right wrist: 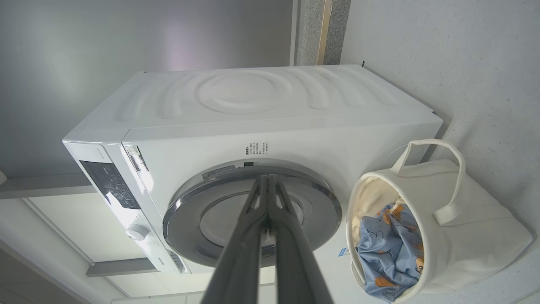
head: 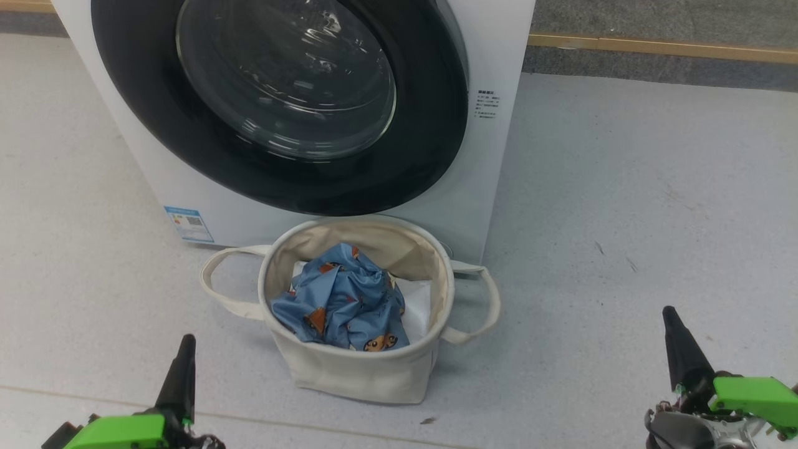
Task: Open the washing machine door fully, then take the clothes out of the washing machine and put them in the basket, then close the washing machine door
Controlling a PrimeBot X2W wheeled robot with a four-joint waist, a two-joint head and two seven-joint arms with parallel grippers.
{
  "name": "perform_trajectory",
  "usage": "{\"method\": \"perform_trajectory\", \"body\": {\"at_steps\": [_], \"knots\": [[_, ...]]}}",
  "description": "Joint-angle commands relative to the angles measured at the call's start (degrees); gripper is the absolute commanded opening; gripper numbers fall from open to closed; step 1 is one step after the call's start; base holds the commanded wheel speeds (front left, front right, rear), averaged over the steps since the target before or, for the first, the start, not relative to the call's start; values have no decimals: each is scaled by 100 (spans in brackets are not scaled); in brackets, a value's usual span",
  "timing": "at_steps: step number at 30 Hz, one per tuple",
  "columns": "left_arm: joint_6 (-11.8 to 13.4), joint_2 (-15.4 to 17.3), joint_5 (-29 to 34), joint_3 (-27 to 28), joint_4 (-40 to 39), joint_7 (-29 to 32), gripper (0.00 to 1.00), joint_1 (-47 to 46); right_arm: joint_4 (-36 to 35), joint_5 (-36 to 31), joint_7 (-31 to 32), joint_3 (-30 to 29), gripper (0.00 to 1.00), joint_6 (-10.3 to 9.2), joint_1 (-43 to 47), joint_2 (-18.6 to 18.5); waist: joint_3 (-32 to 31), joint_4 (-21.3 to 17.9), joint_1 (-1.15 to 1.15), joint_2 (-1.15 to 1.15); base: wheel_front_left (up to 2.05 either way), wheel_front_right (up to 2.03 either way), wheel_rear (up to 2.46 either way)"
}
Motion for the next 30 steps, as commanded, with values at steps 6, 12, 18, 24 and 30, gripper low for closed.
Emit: {"method": "perform_trajectory", "body": {"at_steps": [6,12,18,24,30], "knots": [[-41,18,49,218,-150,36,0,-132,-178,-70,53,89,0,17,-126,-15,0,0,0,0,0,0,0],[-41,13,55,225,-150,42,0,-132,-177,-78,60,80,0,17,-127,-9,0,0,0,0,0,0,0],[-41,8,61,232,-150,48,0,-133,-177,-85,67,71,0,17,-127,-3,0,0,0,0,0,0,0],[-41,5,65,237,-149,52,0,-133,-176,-90,72,65,0,17,-128,1,0,0,0,0,0,0,0],[-41,0,70,243,-149,57,0,-134,-176,-96,78,57,0,17,-129,7,0,0,0,0,0,0,0]]}}
